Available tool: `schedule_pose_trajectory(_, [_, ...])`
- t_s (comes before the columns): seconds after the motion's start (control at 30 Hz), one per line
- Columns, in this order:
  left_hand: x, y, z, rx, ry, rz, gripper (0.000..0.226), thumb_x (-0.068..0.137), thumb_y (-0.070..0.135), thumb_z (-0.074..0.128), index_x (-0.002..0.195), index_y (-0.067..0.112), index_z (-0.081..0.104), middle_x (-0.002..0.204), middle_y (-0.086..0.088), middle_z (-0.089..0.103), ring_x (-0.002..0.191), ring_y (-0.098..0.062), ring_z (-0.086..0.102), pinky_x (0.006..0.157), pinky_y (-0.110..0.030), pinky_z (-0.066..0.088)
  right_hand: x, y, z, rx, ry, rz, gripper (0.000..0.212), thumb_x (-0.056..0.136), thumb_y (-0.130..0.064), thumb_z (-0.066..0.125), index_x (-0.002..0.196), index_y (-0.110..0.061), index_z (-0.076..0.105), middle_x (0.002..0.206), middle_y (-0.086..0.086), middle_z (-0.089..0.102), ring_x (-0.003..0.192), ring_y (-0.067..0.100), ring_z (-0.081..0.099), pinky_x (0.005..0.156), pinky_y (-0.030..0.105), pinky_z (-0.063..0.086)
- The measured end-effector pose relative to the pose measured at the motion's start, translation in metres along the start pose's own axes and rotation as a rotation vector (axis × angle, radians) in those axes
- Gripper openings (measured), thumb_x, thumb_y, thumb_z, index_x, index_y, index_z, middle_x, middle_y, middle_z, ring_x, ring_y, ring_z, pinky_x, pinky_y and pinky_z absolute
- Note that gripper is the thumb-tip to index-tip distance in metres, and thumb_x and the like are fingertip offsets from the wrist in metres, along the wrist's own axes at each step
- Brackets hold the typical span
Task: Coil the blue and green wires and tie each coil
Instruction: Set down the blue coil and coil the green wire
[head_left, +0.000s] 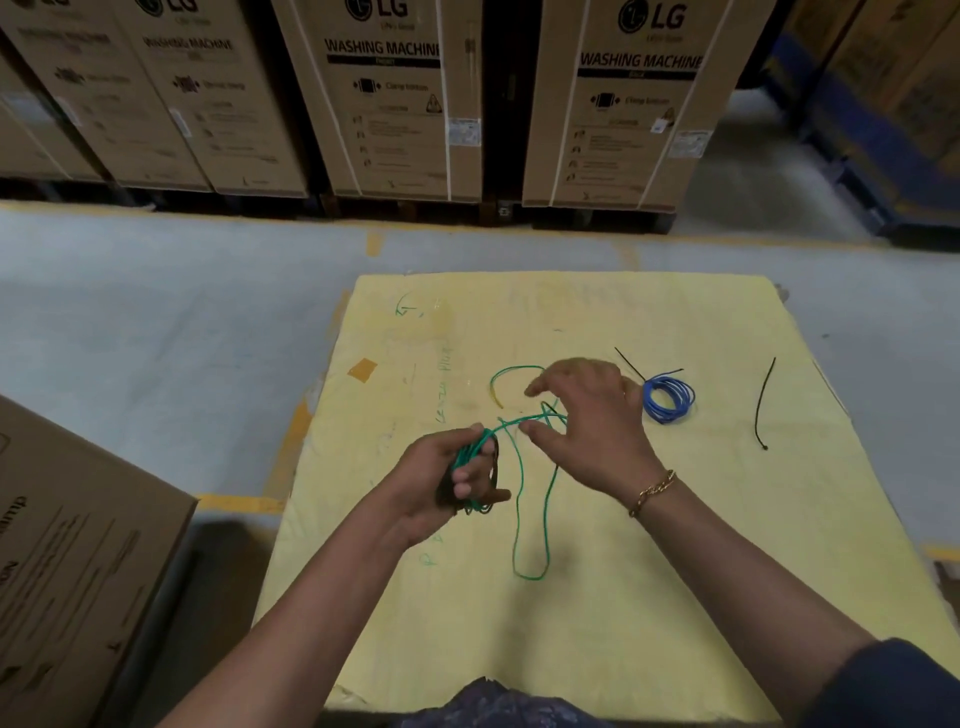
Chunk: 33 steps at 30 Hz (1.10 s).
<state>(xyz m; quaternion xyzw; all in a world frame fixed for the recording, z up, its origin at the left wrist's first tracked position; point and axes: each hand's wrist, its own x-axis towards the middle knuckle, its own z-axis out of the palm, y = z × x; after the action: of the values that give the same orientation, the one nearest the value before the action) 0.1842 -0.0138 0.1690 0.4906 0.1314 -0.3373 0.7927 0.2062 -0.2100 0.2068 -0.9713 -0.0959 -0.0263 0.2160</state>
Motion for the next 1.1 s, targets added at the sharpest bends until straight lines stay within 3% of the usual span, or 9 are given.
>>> schedule_pose_trajectory(0.07, [0.001, -0.001, 0.004, -0.207, 0.029, 0.002, 0.029, 0.103, 0.026, 0.048, 0.079, 0.012, 0.057, 0.051, 0.003, 0.03, 0.04, -0.012, 0.028, 0.087, -0.047, 0.059, -0.015, -0.015, 0.0, -0.039, 0.161, -0.099, 0.036, 0.078, -0.044, 0.068, 0.112, -0.036, 0.061, 0.138, -0.01, 0.05, 0.14, 0.021, 0.033, 0.108, 0.044, 0.02])
schedule_pose_trajectory(0.13, [0.003, -0.001, 0.01, -0.304, 0.084, 0.026, 0.021, 0.097, 0.023, 0.053, 0.08, 0.012, 0.057, 0.053, 0.003, 0.029, 0.044, -0.012, 0.027, 0.063, -0.033, 0.058, -0.035, -0.035, 0.002, -0.011, 0.328, -0.226, 0.028, 0.076, -0.039, 0.068, 0.103, -0.031, 0.067, 0.128, -0.008, 0.058, 0.132, 0.023, 0.043, 0.102, 0.047, 0.027])
schedule_pose_trajectory(0.2, [0.006, 0.0, 0.015, -0.311, 0.153, 0.071, 0.017, 0.095, 0.021, 0.055, 0.082, 0.012, 0.06, 0.06, 0.001, 0.03, 0.055, -0.014, 0.029, 0.054, -0.028, 0.052, -0.054, -0.051, 0.01, -0.012, 0.423, -0.304, 0.018, 0.076, -0.036, 0.069, 0.093, -0.03, 0.071, 0.111, -0.007, 0.063, 0.117, 0.023, 0.051, 0.093, 0.046, 0.031])
schedule_pose_trajectory(0.27, [0.009, 0.001, 0.018, -0.336, 0.212, 0.082, 0.025, 0.099, 0.027, 0.052, 0.08, 0.012, 0.059, 0.063, 0.0, 0.034, 0.056, -0.014, 0.033, 0.047, -0.023, 0.042, -0.064, -0.058, 0.023, -0.055, 0.374, -0.276, 0.014, 0.078, -0.041, 0.068, 0.087, -0.031, 0.071, 0.103, -0.009, 0.062, 0.112, 0.023, 0.051, 0.091, 0.044, 0.03])
schedule_pose_trajectory(0.37, [0.011, 0.0, 0.022, -0.419, 0.252, 0.081, 0.029, 0.102, 0.03, 0.049, 0.082, 0.01, 0.057, 0.06, 0.001, 0.034, 0.042, -0.01, 0.032, 0.037, -0.02, 0.034, -0.062, -0.057, 0.036, -0.057, 0.219, -0.105, 0.02, 0.083, -0.052, 0.06, 0.081, -0.034, 0.068, 0.111, -0.013, 0.06, 0.119, 0.022, 0.047, 0.096, 0.045, 0.026])
schedule_pose_trajectory(0.67, [0.018, -0.006, 0.033, -0.468, 0.418, 0.17, 0.028, 0.105, 0.029, 0.048, 0.09, 0.008, 0.059, 0.057, 0.001, 0.035, 0.044, -0.01, 0.03, 0.04, -0.02, 0.03, -0.045, -0.052, 0.054, 0.115, 0.128, 0.13, 0.025, 0.077, -0.053, 0.057, 0.065, -0.034, 0.066, 0.142, -0.023, 0.05, 0.145, 0.011, 0.022, 0.11, 0.041, 0.009])
schedule_pose_trajectory(0.87, [0.019, 0.001, 0.031, -0.432, 0.362, 0.202, 0.029, 0.105, 0.032, 0.045, 0.092, 0.009, 0.057, 0.056, 0.002, 0.041, 0.048, -0.013, 0.037, 0.046, -0.025, 0.035, -0.048, -0.045, 0.062, 0.22, 0.096, 0.204, 0.016, 0.073, -0.048, 0.062, 0.065, -0.034, 0.066, 0.133, -0.03, 0.049, 0.141, 0.007, 0.023, 0.105, 0.034, 0.011])
schedule_pose_trajectory(1.1, [0.019, -0.001, 0.029, -0.409, 0.322, 0.226, 0.025, 0.105, 0.028, 0.046, 0.094, 0.008, 0.056, 0.057, 0.0, 0.042, 0.048, -0.013, 0.041, 0.058, -0.029, 0.035, -0.049, -0.044, 0.066, 0.378, 0.122, 0.276, 0.009, 0.073, -0.046, 0.063, 0.068, -0.038, 0.066, 0.134, -0.031, 0.048, 0.136, 0.002, 0.026, 0.106, 0.04, 0.02])
